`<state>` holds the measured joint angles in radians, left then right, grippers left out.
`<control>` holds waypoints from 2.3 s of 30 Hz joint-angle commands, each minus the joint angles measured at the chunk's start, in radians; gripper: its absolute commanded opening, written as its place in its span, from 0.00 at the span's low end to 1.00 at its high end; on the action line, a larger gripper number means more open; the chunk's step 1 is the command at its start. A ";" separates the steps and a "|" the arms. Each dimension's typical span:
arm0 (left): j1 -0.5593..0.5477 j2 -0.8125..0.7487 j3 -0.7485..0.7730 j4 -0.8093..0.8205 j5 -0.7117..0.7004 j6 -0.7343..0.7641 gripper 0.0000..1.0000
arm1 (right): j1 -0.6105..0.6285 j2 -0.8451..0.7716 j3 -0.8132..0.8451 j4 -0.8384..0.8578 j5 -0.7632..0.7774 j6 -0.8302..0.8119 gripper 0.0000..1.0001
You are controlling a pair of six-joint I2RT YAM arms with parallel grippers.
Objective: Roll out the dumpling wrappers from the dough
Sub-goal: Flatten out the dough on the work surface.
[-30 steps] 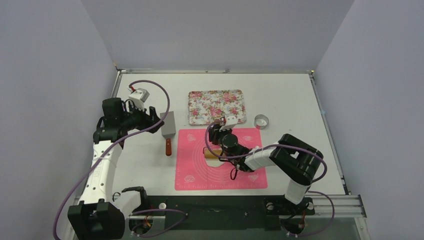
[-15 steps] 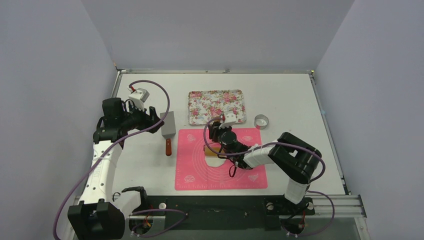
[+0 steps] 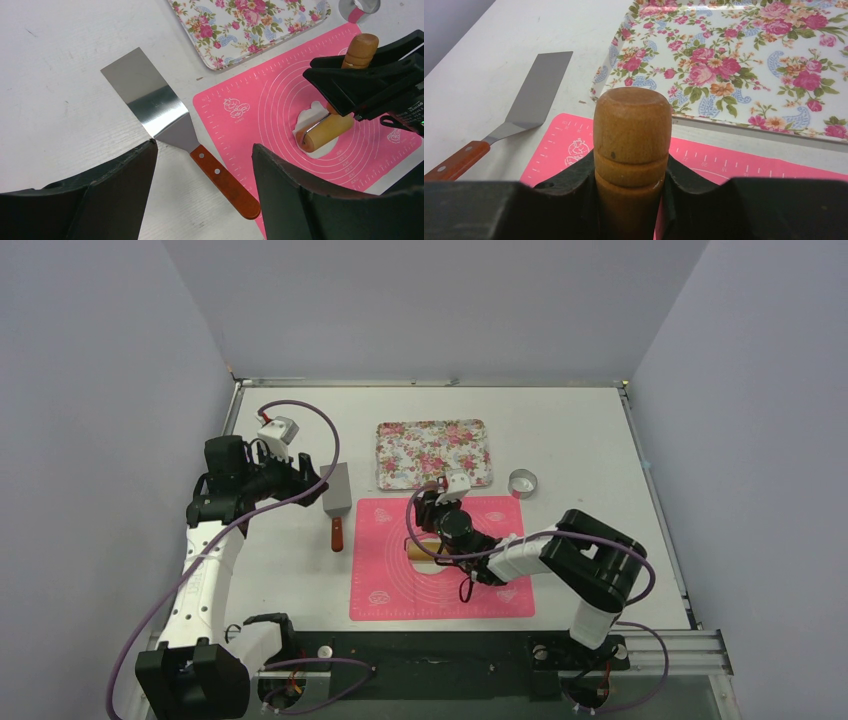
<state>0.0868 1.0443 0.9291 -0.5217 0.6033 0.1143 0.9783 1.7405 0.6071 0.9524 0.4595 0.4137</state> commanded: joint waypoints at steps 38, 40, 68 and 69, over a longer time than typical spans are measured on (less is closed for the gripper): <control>0.005 0.005 0.052 0.019 0.012 0.008 0.68 | -0.098 0.069 -0.004 -0.235 -0.042 -0.045 0.00; 0.005 0.006 0.054 0.016 0.011 0.008 0.68 | -0.104 0.072 0.036 -0.264 -0.043 -0.080 0.00; 0.006 -0.009 0.047 0.021 0.013 0.007 0.68 | 0.105 0.027 -0.125 -0.298 -0.006 0.057 0.00; 0.006 -0.009 0.047 0.020 0.013 0.006 0.68 | 0.106 0.027 -0.129 -0.299 -0.005 0.062 0.00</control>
<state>0.0872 1.0485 0.9340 -0.5228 0.6033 0.1150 1.0519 1.6978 0.5568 0.9279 0.5014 0.4492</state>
